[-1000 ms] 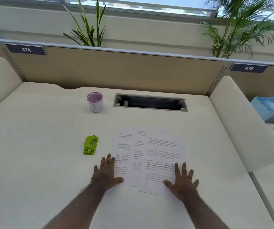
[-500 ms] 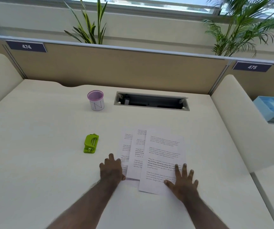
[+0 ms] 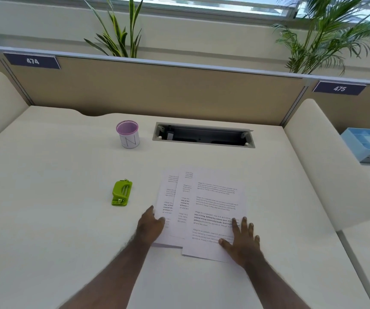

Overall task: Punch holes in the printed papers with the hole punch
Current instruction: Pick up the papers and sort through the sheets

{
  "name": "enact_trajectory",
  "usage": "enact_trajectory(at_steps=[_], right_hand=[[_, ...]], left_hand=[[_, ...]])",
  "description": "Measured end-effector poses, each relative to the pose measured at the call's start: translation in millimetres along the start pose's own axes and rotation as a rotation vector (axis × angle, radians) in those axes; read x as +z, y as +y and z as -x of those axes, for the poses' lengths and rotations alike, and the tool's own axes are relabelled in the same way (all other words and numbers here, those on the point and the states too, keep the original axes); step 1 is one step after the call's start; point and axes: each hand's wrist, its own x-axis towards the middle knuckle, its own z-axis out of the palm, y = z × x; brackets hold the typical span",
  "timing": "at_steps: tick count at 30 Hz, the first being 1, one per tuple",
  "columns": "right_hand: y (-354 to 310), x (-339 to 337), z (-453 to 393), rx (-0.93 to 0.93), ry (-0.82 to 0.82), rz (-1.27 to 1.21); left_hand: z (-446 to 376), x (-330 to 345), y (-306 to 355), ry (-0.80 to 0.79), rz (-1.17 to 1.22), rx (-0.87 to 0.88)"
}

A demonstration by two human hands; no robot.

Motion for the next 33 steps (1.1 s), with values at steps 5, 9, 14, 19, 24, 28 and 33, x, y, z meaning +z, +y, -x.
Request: enact_trajectory(at_steps=[5, 9, 14, 19, 24, 28, 33], right_hand=[[-13.2, -0.2, -3.7, -0.083, -0.031, -0.046], [-25.7, 2.2, -6.0, -0.146, -0.055, -0.082], [-34.3, -4.1, -5.6, -0.161, -0.079, -0.218], [-25.4, -34.3, -13.1, 0.055, 0.053, -0.765], [-7.8, -45.1, -11.4, 0.139, -0.426, -1.258], [-11.7, -34.6, -6.7, 0.08, -0.346, -1.257], [-22.9, -49.3, -2.9, -0.114, -0.132, -1.273]], left_hand=[[-0.9, 4.9, 0.4, -0.122, 0.1, -0.023], [0.6, 14.3, -2.2, -0.189, 0.301, -0.114], [1.1, 15.7, -3.4, -0.304, 0.548, -0.251], [-1.2, -3.9, -11.8, -0.559, 0.62, -0.342], [-0.6, -18.6, -23.0, -0.749, 0.591, -0.318], [2.2, -19.4, -24.0, -0.807, 0.529, -0.276], [-5.7, -23.8, -5.5, -0.551, 0.689, -0.118]])
